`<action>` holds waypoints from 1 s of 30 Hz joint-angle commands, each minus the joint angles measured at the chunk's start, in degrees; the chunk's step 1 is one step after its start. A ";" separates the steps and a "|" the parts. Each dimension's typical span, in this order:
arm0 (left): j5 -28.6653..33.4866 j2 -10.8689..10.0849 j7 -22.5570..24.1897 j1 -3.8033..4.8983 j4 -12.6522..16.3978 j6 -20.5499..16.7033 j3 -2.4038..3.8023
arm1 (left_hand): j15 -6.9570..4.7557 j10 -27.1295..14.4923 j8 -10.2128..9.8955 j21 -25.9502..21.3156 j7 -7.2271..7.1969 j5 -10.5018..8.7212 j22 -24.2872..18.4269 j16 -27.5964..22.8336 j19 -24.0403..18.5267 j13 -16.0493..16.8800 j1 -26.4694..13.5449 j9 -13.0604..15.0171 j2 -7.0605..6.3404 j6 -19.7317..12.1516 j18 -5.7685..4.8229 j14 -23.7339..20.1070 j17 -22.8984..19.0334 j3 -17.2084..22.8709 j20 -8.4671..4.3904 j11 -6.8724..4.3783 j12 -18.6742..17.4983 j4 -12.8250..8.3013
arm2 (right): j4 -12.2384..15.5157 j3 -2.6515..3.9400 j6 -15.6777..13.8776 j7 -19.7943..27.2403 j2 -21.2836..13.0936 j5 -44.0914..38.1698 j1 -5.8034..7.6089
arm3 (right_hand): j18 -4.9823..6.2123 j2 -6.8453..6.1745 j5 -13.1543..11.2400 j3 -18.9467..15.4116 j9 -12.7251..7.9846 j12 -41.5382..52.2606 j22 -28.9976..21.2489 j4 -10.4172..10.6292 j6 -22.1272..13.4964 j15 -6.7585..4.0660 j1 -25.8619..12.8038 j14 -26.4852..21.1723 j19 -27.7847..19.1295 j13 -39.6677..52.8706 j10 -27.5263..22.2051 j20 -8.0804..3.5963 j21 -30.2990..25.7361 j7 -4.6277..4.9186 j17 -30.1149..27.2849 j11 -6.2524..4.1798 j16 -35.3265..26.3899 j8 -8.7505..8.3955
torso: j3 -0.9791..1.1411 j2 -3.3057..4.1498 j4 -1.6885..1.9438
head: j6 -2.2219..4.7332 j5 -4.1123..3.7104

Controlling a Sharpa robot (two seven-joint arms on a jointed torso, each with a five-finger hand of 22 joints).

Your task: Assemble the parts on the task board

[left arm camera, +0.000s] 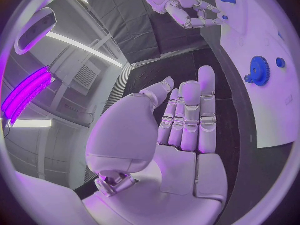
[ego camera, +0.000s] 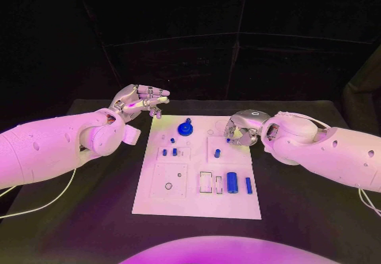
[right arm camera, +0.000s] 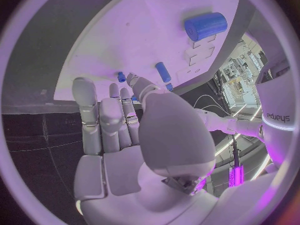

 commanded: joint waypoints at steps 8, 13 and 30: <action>2.55 -0.04 1.32 0.06 0.25 -0.04 0.04 | 0.12 -0.25 0.20 -0.41 0.59 0.00 -0.16 -0.44 -0.21 0.01 -0.17 -0.10 0.44 -0.24 0.71 -0.57 -0.57 0.19 -0.02 0.44 0.30 0.04 | -1.07 -0.02 3.05 -1.35 1.00 -2.31 -0.17 | 0.62 0.13 -0.63 2.79 0.13 -0.84 0.35 -0.11 0.99 0.25 -0.13 0.25 0.46 -1.92 1.14 0.28 0.15 0.12 -0.34 0.05 -0.30 -0.75 | 0.02 0.00 -0.04 | -0.13 0.18; 2.56 -0.03 1.13 0.06 0.20 0.03 0.04 | 0.19 -0.37 0.20 -0.50 0.65 0.00 -0.23 -0.52 -0.22 0.01 -0.28 -0.13 0.44 -0.34 0.70 -0.68 -0.78 0.15 0.03 0.50 0.36 0.09 | -1.54 -0.02 3.55 -1.64 1.44 -2.33 -0.28 | 0.59 0.19 -1.71 4.64 0.15 -1.13 0.60 -0.26 1.36 0.20 -0.43 0.29 0.63 -2.88 1.65 0.26 0.34 0.11 -0.19 0.00 -0.21 -0.97 | 0.06 0.00 -0.05 | -0.27 0.11; 2.57 -0.10 0.45 0.07 0.08 0.28 0.03 | 0.43 -0.90 0.25 -0.94 0.83 -0.01 -0.59 -0.61 -0.23 0.00 -1.28 -0.18 0.37 -0.72 0.69 -1.00 -1.36 -0.37 0.26 0.72 0.70 0.64 | -2.40 -0.04 5.06 -2.23 2.52 -2.71 -0.82 | -0.16 0.43 -3.11 8.78 0.57 -0.69 5.59 -1.62 4.40 -0.42 -1.24 1.28 2.56 -4.51 5.00 -0.18 3.48 -0.74 3.32 -0.89 2.88 -0.44 | 0.03 -0.02 -0.01 | -0.74 0.03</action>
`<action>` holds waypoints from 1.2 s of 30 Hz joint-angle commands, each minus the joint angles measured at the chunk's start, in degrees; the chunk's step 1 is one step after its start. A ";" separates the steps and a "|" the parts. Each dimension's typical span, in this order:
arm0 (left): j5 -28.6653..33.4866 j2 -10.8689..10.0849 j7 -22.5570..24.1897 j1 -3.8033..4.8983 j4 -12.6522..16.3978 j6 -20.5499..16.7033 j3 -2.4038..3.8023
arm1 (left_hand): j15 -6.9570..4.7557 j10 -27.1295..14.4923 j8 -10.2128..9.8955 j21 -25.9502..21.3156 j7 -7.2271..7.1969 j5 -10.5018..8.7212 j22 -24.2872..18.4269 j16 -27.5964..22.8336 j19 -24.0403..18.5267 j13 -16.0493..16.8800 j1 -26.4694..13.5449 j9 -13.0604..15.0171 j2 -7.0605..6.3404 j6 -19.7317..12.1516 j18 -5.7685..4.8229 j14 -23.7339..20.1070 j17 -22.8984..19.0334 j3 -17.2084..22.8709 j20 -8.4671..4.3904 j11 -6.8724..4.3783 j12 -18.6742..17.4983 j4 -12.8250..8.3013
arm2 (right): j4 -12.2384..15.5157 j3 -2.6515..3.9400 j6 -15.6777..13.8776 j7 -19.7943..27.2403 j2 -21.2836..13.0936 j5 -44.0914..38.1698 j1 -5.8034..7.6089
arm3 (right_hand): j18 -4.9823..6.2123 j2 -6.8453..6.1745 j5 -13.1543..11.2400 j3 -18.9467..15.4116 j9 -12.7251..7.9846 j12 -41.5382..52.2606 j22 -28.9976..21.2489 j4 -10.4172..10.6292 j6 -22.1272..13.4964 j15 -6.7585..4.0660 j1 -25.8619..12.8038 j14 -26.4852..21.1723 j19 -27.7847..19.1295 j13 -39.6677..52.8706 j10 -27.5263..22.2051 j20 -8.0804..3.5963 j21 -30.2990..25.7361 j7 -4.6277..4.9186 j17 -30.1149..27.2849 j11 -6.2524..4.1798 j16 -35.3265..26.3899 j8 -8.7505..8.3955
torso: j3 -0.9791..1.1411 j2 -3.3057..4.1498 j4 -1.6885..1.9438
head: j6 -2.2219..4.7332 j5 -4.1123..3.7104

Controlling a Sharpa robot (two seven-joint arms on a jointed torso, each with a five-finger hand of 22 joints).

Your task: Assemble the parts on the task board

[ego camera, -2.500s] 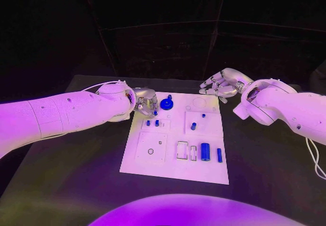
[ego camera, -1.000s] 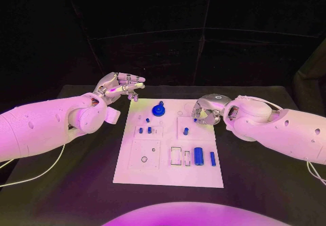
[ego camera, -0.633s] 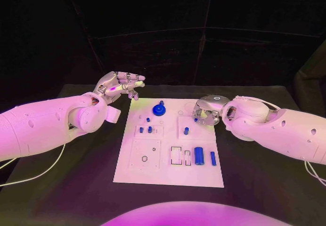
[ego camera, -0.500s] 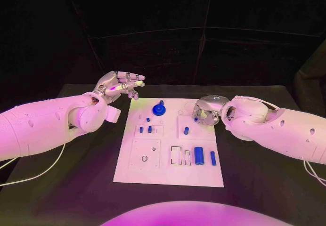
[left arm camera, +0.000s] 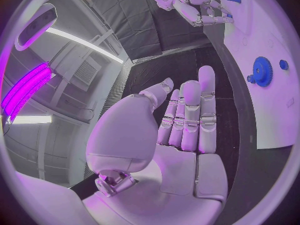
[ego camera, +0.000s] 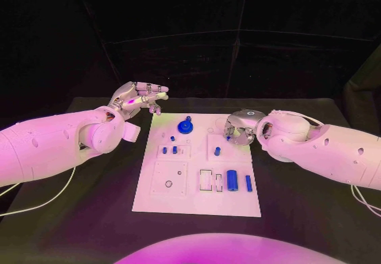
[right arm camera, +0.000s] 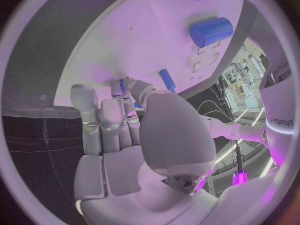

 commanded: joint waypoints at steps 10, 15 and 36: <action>0.51 -0.01 0.33 0.08 -0.04 -0.14 0.04 | 0.03 -0.36 0.26 -0.32 0.19 -0.01 -0.10 0.08 -0.19 0.02 -0.48 -0.07 0.02 -0.16 0.72 -0.14 0.16 -0.17 0.28 0.08 0.29 0.36 | 0.04 -0.23 -2.86 -0.62 0.17 -1.85 -0.76 | -0.83 1.29 -2.58 2.13 0.35 0.63 5.14 -0.59 2.46 -0.96 -1.16 1.89 2.13 -0.51 2.71 -0.43 3.34 -0.73 2.46 -0.63 2.51 0.68 | 0.04 -0.07 0.00 | -0.02 -0.13; 0.51 -0.18 0.16 0.08 -0.12 -0.28 0.04 | -0.04 -0.55 0.32 -0.37 0.17 0.03 -0.19 0.76 0.00 0.02 0.00 -0.07 0.30 -0.27 0.78 0.35 0.93 0.10 0.27 0.04 0.45 0.07 | 0.91 -0.22 -6.27 0.47 -0.67 -1.00 -0.82 | -0.83 1.32 -2.32 2.82 0.30 0.41 5.14 -1.04 2.42 -0.99 -1.05 1.64 2.09 -0.69 2.69 -0.52 3.47 -0.65 1.17 -0.61 1.61 0.48 | 0.00 -0.03 -0.07 | -0.21 -0.03; 0.51 -0.53 -0.34 0.08 -0.74 -0.97 0.05 | -0.05 -0.82 0.42 -0.36 0.22 0.08 -0.27 1.42 0.32 0.02 0.24 -0.08 0.67 -0.40 0.80 0.84 1.40 0.43 0.26 0.07 0.70 -0.06 | 7.92 -0.09 -14.26 1.77 -5.82 1.94 -0.80 | -0.84 0.79 -1.19 4.09 0.20 0.00 5.40 -1.79 2.43 -0.89 -1.48 1.47 1.99 -1.04 2.78 -0.58 3.80 -0.43 0.71 -0.45 1.41 0.09 | -0.09 -0.06 -0.03 | -0.23 -0.05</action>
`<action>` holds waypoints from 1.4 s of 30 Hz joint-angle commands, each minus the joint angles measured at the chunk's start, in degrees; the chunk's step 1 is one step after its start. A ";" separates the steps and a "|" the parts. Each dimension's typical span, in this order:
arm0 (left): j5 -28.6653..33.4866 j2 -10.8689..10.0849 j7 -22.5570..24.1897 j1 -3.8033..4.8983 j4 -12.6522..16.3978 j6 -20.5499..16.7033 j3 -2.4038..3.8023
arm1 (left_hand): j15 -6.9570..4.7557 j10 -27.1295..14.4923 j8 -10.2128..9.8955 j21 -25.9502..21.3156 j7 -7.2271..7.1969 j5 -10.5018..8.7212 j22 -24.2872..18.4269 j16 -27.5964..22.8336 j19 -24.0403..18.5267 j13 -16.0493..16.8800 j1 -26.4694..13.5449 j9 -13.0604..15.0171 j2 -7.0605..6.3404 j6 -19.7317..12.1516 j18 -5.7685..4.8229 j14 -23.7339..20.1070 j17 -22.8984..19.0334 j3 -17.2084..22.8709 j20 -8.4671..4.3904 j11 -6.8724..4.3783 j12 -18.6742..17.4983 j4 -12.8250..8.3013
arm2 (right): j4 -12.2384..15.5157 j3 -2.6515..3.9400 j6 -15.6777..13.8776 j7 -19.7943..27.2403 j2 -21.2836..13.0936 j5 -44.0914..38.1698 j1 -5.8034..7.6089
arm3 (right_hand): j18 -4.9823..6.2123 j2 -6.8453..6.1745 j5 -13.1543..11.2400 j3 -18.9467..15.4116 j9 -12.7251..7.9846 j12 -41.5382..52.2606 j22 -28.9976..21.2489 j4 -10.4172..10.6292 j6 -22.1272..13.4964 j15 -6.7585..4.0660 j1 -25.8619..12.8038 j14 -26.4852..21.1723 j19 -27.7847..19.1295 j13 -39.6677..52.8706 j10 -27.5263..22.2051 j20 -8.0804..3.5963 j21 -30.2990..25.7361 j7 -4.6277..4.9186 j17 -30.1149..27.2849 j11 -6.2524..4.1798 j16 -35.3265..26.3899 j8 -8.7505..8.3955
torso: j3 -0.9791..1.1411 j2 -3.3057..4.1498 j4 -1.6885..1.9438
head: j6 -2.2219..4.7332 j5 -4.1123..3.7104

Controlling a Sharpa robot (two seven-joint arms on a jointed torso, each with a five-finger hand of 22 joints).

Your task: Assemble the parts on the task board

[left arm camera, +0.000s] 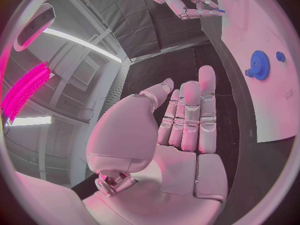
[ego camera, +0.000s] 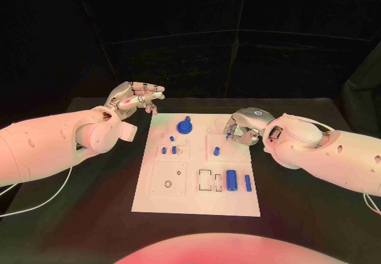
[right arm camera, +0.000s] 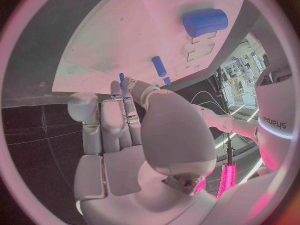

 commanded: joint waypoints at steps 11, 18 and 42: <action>0.38 0.12 0.26 0.08 0.01 -0.60 0.06 | 0.04 -0.44 0.22 -0.37 0.02 0.09 -0.09 0.37 0.36 0.04 0.00 -0.09 0.52 -0.21 0.81 0.34 0.06 0.40 0.26 0.07 0.44 0.05 | 6.29 0.09 -3.85 1.72 1.65 4.33 0.11 | -0.85 -0.25 0.62 0.78 0.03 -0.32 0.25 -0.22 0.32 -0.23 -0.63 1.27 0.28 -0.15 0.52 -0.10 0.39 0.23 0.07 0.08 -0.11 -0.43 | -0.04 0.09 0.14 | -0.67 1.15; 0.38 0.53 0.11 0.09 0.10 -0.29 0.06 | 0.05 -0.46 0.22 -0.37 0.03 0.08 -0.10 0.45 0.38 0.04 -0.01 -0.09 0.55 -0.23 0.81 0.39 0.15 0.42 0.26 0.08 0.47 0.05 | 5.27 0.03 -1.88 2.66 6.45 5.36 -0.08 | -0.87 -0.17 0.77 0.96 0.02 -0.36 0.35 -0.28 0.34 -0.23 -0.68 1.25 0.29 -0.19 0.53 -0.10 0.46 0.26 -0.02 0.09 -0.15 -0.46 | -0.19 0.10 0.29 | -1.33 2.42; 0.38 1.27 -0.18 0.21 0.59 0.17 0.09 | 0.13 -0.72 0.26 -0.46 0.11 0.07 -0.20 0.39 0.49 0.04 -0.42 -0.11 0.24 -0.44 0.79 0.27 -0.35 0.20 0.31 0.17 0.68 0.14 | 1.41 -1.01 4.94 0.94 14.64 2.15 -5.53 | -0.93 -0.23 0.89 1.05 -0.02 -0.47 0.72 -0.42 0.23 -0.19 -0.86 1.28 0.39 -0.25 0.47 -0.09 0.71 0.35 0.10 0.16 0.00 -0.59 | -0.04 0.15 0.12 | -2.94 5.74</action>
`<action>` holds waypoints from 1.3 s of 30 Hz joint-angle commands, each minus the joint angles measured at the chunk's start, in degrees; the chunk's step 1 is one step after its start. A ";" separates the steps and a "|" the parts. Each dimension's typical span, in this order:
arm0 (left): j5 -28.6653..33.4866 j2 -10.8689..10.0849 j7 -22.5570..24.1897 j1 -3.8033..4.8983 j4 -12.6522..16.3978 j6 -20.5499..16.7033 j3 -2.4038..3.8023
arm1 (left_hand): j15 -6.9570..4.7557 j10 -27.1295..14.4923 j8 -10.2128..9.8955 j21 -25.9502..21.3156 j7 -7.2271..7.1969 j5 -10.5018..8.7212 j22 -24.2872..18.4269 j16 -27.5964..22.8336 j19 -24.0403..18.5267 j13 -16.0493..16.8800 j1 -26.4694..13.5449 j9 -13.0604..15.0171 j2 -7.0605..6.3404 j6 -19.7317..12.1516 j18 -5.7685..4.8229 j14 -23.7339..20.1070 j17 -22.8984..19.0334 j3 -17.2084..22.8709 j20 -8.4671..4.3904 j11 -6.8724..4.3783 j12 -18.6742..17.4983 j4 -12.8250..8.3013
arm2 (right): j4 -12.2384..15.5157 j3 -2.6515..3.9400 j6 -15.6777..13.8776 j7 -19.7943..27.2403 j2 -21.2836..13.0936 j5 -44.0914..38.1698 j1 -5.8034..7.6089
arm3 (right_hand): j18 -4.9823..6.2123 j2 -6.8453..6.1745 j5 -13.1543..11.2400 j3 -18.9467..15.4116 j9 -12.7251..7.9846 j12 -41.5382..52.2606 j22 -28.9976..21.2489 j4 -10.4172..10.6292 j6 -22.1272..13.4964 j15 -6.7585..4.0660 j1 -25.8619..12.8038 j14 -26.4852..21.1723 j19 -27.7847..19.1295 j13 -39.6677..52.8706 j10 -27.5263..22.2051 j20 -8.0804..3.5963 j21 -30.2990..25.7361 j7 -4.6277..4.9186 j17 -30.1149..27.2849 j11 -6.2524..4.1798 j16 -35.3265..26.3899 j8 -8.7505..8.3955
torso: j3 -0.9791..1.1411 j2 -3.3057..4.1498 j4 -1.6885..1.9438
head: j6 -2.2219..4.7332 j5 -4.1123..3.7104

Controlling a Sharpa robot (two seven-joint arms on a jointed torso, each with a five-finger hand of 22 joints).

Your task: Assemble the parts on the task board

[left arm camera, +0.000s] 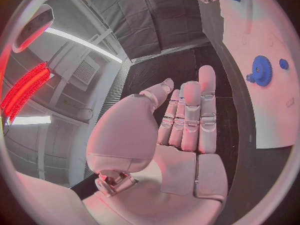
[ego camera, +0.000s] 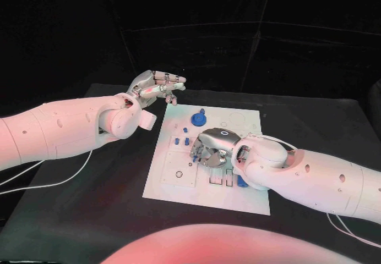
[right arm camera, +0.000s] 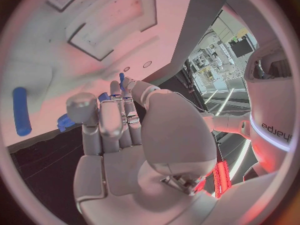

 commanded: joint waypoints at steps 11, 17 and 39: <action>0.33 0.58 -0.48 0.12 -0.49 0.84 0.05 | 0.13 -0.53 0.27 -0.17 0.12 0.07 -0.08 0.07 0.29 0.05 -0.45 -0.07 0.24 -0.46 0.78 0.22 -0.17 0.18 0.11 -0.03 0.42 0.15 | -0.74 -0.52 1.72 -0.28 1.80 -2.14 -0.25 | -0.95 0.06 0.33 0.39 0.10 -0.40 0.17 -0.03 0.10 -0.19 -0.64 1.29 0.42 -0.10 0.27 -0.09 0.32 0.20 0.12 -0.04 0.02 -0.13 | 0.05 0.00 -0.09 | -0.29 0.25; 0.33 0.70 -0.81 0.12 -0.63 0.93 0.05 | 0.13 -0.53 0.27 -0.17 0.12 0.07 -0.08 0.07 0.29 0.05 -0.45 -0.07 0.24 -0.46 0.78 0.22 -0.17 0.18 0.11 -0.03 0.42 0.15 | -0.73 -0.55 1.50 -0.51 1.93 -2.82 -0.38 | -0.94 0.09 0.36 0.41 0.09 -0.41 0.13 -0.06 0.09 -0.18 -0.66 1.29 0.40 -0.11 0.27 -0.08 0.31 0.21 0.10 -0.04 0.01 -0.14 | 0.04 0.03 -0.02 | -0.38 0.28; 0.33 0.59 -1.77 0.12 -0.75 1.49 0.05 | 0.16 -0.60 0.30 -0.22 0.14 0.07 -0.13 0.04 0.29 0.05 -0.58 -0.07 0.19 -0.51 0.78 0.13 -0.31 0.12 0.13 -0.01 0.51 0.20 | 0.28 -0.57 0.71 -0.64 1.61 -4.85 -0.79 | -0.95 0.19 0.61 0.61 0.08 -0.51 0.25 -0.36 0.09 -0.16 -0.67 1.31 0.40 -0.17 0.24 -0.07 0.44 0.22 0.16 -0.03 0.13 -0.22 | 0.00 0.00 -0.01 | -0.88 0.80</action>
